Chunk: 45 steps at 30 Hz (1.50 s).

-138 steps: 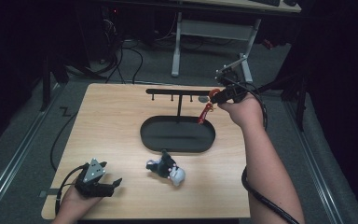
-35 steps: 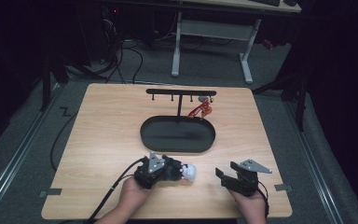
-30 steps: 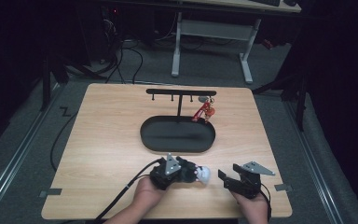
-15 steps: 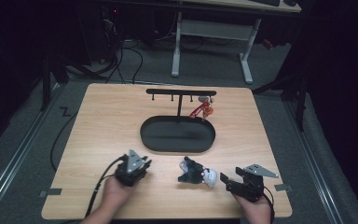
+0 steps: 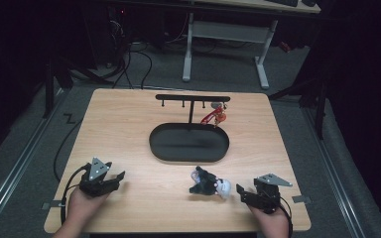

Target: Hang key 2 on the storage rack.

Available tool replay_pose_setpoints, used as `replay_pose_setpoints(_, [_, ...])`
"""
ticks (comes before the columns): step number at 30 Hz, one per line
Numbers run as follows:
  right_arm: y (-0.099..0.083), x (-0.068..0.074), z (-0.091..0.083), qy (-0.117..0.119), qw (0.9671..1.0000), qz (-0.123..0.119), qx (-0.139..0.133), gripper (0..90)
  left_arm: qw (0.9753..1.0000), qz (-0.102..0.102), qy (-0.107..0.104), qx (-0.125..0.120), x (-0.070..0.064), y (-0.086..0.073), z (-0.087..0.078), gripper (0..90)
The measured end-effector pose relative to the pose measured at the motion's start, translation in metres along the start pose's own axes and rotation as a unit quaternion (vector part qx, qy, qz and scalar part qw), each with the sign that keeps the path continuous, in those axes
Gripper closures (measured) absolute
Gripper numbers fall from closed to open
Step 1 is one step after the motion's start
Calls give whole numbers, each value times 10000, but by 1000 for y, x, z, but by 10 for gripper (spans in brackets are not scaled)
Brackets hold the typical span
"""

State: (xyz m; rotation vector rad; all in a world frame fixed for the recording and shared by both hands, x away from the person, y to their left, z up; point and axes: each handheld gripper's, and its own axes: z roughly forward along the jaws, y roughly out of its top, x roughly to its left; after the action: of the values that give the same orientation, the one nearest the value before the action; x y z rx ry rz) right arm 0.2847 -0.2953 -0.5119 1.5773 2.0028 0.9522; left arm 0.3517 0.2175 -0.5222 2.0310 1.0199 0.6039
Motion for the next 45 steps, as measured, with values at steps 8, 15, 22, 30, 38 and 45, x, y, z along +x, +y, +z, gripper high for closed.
replay_pose_setpoints(8, [7, 4, 3, -75, 9988, -202, 435, 270, 9999, 77, -82, -26, -1, 0, -2, 317])
replay_pose_setpoints(15, [9, 7, 2, -85, 9932, -374, 1097, 267, 9999, 70, -84, -33, 0, -1, -6, 313])
replay_pose_setpoints(22, [23, 16, -4, 78, 9840, -691, 1643, 260, 9999, 104, -61, 14, 1, -2, -7, 312])
replay_pose_setpoints(30, [35, 28, 2, 187, 9664, -1129, 2300, 240, 9999, 123, -93, 22, 1, -3, -7, 312])
replay_pose_setpoints(38, [50, 42, 3, 306, 9522, -1511, 2635, 214, 9997, 187, -152, 23, 0, -2, -7, 312])
replay_pose_setpoints(45, [63, 55, 12, 399, 9440, -1747, 2770, 200, 9996, 208, -184, 46, -1, -2, -6, 311])
